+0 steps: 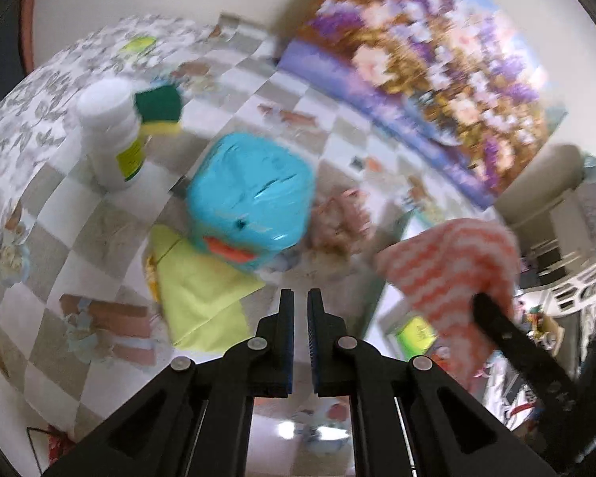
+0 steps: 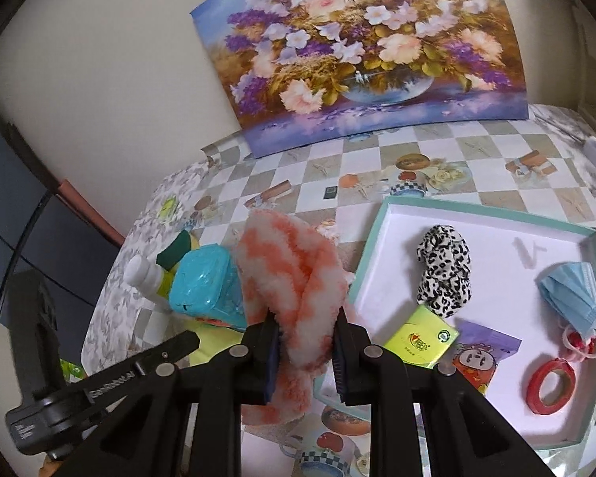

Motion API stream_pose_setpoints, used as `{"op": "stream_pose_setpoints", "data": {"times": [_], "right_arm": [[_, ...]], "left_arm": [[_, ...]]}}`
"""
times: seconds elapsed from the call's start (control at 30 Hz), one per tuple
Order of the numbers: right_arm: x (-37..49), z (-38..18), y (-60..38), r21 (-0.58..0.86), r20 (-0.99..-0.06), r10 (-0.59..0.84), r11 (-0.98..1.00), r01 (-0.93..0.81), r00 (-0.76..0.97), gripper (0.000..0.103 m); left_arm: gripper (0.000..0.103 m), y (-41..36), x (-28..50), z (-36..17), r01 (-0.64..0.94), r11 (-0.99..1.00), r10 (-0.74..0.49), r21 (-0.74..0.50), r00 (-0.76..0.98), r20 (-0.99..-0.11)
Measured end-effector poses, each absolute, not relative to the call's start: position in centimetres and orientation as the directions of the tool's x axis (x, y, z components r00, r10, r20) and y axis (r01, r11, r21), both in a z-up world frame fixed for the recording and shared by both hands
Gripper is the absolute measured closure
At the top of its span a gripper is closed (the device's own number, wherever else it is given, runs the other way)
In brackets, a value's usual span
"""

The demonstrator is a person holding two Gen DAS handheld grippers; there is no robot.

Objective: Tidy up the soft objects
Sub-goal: 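Lift the yellow-green cloth and zigzag towel off the pile with both tools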

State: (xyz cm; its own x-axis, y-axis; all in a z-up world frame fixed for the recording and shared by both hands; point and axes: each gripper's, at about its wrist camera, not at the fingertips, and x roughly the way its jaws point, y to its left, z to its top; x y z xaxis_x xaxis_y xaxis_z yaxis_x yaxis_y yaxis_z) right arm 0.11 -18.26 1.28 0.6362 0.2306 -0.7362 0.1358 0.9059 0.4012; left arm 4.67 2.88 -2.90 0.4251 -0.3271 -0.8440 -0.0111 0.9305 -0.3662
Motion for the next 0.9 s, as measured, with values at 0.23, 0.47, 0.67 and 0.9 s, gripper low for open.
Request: {"op": "stream_pose_setpoints", "data": {"times": [0.23, 0.47, 0.67, 0.9], "right_arm": [[0.4, -0.3, -17.1, 0.338, -0.792, 0.199, 0.930, 0.142, 0.576, 0.080], [0.3, -0.6, -16.2, 0.306, -0.809, 0.192, 0.945, 0.119, 0.556, 0.080], [0.3, -0.7, -15.7, 0.298, -0.813, 0.196, 0.949, 0.103, 0.548, 0.080], [0.4, -1.0, -15.4, 0.288, -0.821, 0.191, 0.952, 0.101, 0.538, 0.080]], "left_arm": [[0.093, 5.1, 5.5, -5.5, -0.137, 0.953, -0.209, -0.269, 0.346, -0.915], [0.062, 5.5, 5.9, -7.8, -0.184, 0.968, -0.117, -0.171, 0.271, -0.955], [0.056, 4.5, 6.2, -9.8, -0.155, 0.980, -0.096, -0.128, 0.202, -0.975], [0.055, 3.9, 6.4, -10.5, -0.134, 0.985, -0.085, -0.113, 0.200, -0.976]]}}
